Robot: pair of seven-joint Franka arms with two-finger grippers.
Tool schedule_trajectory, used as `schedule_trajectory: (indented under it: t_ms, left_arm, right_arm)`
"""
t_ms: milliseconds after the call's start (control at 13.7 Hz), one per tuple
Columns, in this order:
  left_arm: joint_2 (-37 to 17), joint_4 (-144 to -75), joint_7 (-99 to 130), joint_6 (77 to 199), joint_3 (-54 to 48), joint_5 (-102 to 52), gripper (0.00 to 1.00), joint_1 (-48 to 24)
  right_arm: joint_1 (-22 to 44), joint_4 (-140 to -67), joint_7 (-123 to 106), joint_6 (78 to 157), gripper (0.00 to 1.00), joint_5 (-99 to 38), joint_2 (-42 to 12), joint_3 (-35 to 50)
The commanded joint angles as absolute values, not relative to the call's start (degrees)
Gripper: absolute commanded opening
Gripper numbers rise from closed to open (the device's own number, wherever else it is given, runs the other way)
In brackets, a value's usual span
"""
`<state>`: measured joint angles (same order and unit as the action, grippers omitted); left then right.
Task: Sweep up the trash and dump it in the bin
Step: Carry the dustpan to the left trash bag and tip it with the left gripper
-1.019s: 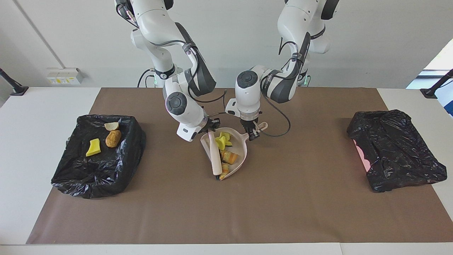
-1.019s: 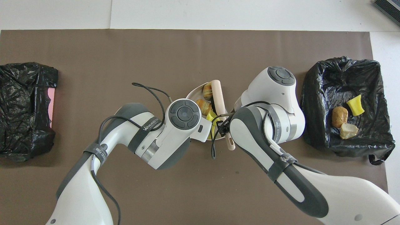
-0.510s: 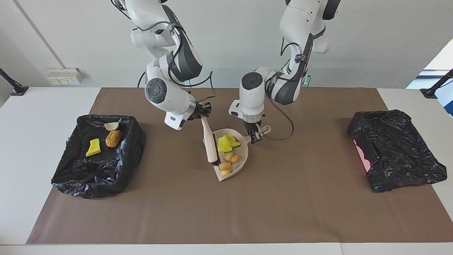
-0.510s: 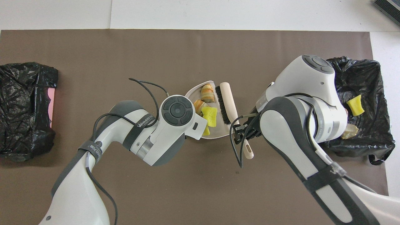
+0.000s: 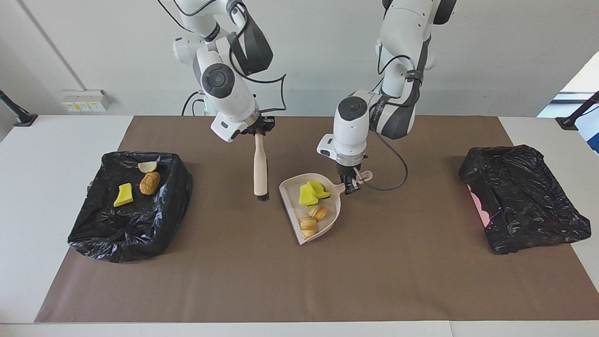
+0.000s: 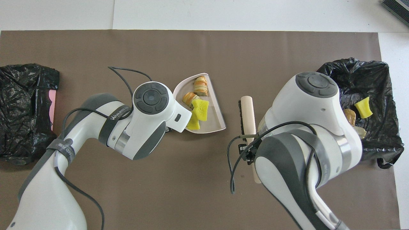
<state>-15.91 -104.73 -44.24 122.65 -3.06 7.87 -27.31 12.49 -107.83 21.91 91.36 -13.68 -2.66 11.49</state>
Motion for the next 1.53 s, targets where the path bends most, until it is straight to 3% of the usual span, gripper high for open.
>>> schedule_trajectory:
  t_ms: [0, 291, 582, 946, 1165, 1456]
  left_arm:
    - [-10.30, -106.17, -52.79, 119.98, -3.43, 8.53, 0.00, -21.91]
    - [-4.49, -105.21, -73.51, 118.30, -3.43, 7.73, 0.00, -9.08]
    - [-5.27, -98.28, -87.59, 115.50, -2.90, 2.47, 0.00, 4.53]
    - [-7.47, -94.58, -98.41, 115.40, -2.90, 3.07, 0.00, 20.28]
    - [-8.61, -92.46, -106.33, 116.01, -2.02, 6.74, 0.00, 27.13]
    - [-8.88, -92.72, -105.74, 119.35, -1.49, 21.33, 0.00, 28.12]
  right_arm:
    - [18.08, -121.16, 28.72, 102.34, 0.00, -12.83, 6.04, 11.78]
    - [26.70, -126.46, 34.62, 107.47, 0.00, -13.10, 6.77, 11.78]
    - [30.93, -131.83, 41.29, 117.49, 0.00, -13.01, 5.37, 11.78]
    - [34.79, -134.64, 43.42, 123.03, 0.00, -12.66, 3.78, 11.78]
    - [35.42, -136.40, 40.88, 124.45, 0.00, -10.91, 3.78, 11.78]
    - [36.04, -137.02, 41.22, 126.12, 0.00, -10.37, 2.99, 11.78]
